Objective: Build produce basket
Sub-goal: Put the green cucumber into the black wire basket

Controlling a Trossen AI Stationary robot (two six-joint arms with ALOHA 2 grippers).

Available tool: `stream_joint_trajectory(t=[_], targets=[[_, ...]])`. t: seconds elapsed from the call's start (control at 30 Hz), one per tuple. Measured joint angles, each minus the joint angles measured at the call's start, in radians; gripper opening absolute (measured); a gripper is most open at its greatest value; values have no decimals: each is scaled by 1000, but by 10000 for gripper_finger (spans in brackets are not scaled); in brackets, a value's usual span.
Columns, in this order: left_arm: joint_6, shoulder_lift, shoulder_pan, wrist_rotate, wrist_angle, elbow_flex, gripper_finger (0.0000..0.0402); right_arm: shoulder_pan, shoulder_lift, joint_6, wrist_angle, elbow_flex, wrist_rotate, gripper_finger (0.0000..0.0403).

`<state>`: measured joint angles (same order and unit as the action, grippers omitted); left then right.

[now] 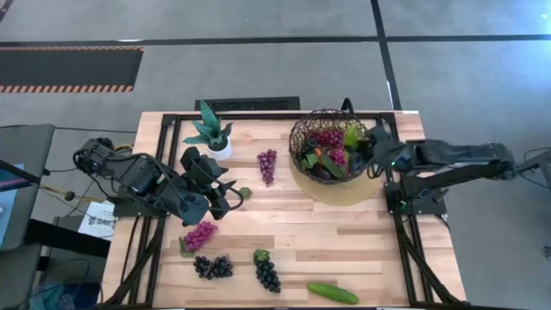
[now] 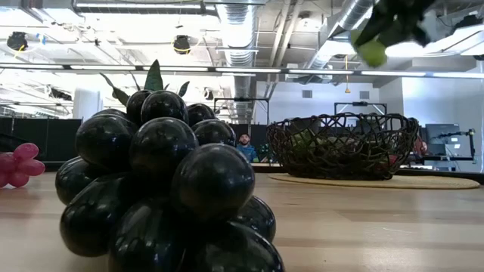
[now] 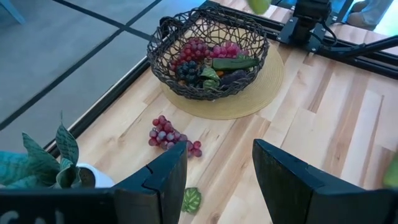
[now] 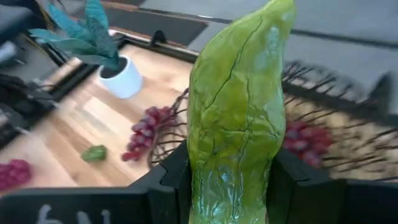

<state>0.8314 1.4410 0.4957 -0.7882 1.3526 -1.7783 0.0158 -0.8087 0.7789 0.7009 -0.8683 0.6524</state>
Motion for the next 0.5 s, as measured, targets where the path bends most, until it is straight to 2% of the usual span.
stream_joint_trajectory(t=[0.1, 0.23, 0.37, 0.5], targets=[[-1, 0, 0, 13, 2, 0, 171, -43, 15, 43, -154, 133, -62, 144], [-5, 0, 0, 17, 3, 0, 171, -106, 9, 134, -253, 235, -114, 144], [-21, 0, 0, 17, 3, 0, 171, -167, -25, 209, -282, 263, -133, 144], [-21, 0, 0, 22, 3, 0, 171, -239, -66, 219, -285, 263, -171, 144]])
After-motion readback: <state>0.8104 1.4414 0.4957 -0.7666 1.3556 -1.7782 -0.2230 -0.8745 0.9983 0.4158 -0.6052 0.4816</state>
